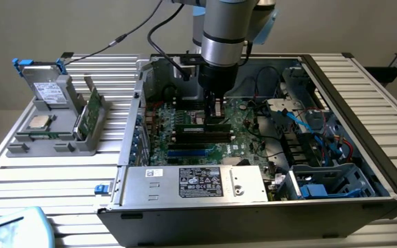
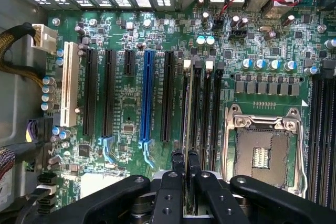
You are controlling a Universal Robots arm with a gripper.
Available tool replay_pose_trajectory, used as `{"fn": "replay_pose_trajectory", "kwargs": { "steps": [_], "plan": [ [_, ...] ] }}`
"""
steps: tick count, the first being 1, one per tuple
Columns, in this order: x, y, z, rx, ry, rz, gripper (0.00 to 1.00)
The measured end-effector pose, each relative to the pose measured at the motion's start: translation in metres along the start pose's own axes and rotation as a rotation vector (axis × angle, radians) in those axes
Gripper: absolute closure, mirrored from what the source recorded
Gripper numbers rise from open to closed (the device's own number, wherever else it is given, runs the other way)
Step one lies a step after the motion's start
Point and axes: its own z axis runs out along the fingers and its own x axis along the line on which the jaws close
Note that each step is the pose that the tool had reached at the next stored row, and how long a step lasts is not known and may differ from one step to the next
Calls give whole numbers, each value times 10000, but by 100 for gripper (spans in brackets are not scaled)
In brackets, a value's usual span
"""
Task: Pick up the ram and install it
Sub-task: 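Pick up the ram and move it above insertion slot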
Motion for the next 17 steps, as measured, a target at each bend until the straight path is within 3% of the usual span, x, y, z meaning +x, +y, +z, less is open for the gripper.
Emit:
{"fn": "replay_pose_trajectory", "kwargs": {
  "steps": [17],
  "plan": [
    [2,-26,105,2,-17,-17,86]
  ]
}}
